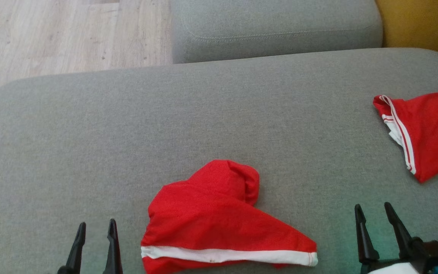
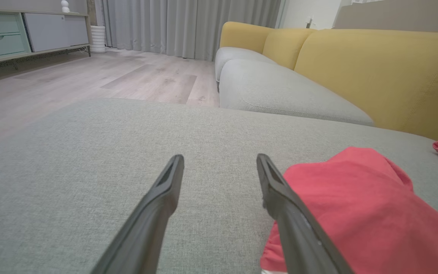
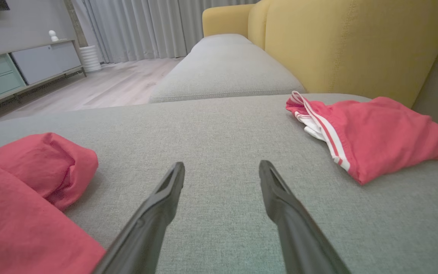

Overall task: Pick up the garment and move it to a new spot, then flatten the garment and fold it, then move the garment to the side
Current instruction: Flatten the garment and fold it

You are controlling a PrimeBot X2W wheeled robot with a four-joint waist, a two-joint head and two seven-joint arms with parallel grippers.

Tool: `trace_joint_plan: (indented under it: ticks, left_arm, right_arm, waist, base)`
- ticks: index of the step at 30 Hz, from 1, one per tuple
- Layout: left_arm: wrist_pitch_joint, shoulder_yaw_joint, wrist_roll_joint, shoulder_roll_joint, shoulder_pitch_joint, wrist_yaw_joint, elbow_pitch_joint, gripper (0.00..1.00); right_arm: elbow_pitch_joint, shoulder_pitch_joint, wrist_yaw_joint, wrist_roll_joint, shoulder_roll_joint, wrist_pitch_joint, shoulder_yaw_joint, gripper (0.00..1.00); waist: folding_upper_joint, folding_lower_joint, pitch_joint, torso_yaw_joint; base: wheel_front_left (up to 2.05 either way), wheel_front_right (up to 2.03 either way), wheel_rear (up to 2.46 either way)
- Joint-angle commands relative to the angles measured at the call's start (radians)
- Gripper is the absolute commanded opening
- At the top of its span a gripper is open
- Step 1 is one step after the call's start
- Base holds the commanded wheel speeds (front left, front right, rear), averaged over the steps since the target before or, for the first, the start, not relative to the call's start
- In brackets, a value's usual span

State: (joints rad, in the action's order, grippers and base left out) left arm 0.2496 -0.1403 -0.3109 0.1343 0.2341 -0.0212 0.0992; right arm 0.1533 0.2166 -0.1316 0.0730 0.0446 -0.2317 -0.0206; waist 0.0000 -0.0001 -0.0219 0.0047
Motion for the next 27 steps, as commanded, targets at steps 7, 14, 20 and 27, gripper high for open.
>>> trace_joint_plan:
  ticks: [7,14,20,27]
  left_arm:
    - [0.012,0.107,0.072,-0.051,-0.013,0.089,0.012,1.0]
    - [0.012,0.13,0.104,-0.066,-0.042,0.118,0.049,1.0]
    - [0.012,0.149,0.121,-0.073,-0.081,0.133,0.092,1.0]
    - [0.012,0.152,0.133,-0.078,-0.124,0.142,0.13,1.0]
  right_arm:
    - [-0.052,-0.053,0.001,0.038,0.006,-0.029,0.032,1.0]
    - [-0.066,-0.073,0.001,0.047,0.006,-0.03,0.024,1.0]
    - [-0.042,-0.131,0.001,0.045,0.006,-0.03,0.037,1.0]
    - [-0.01,-0.172,0.001,0.035,0.006,-0.03,0.049,1.0]
  waist:
    - [0.0,0.0001,0.019,-0.007]
    - [0.0,0.0001,0.023,-0.002]
    - [0.0,0.0001,0.02,-0.001]
    - [0.0,0.0001,0.022,0.012]
  base:
    - [0.0,0.0,0.0]
    - [0.0,0.0,0.0]
    - [0.0,0.0,0.0]
    - [0.0,0.0,0.0]
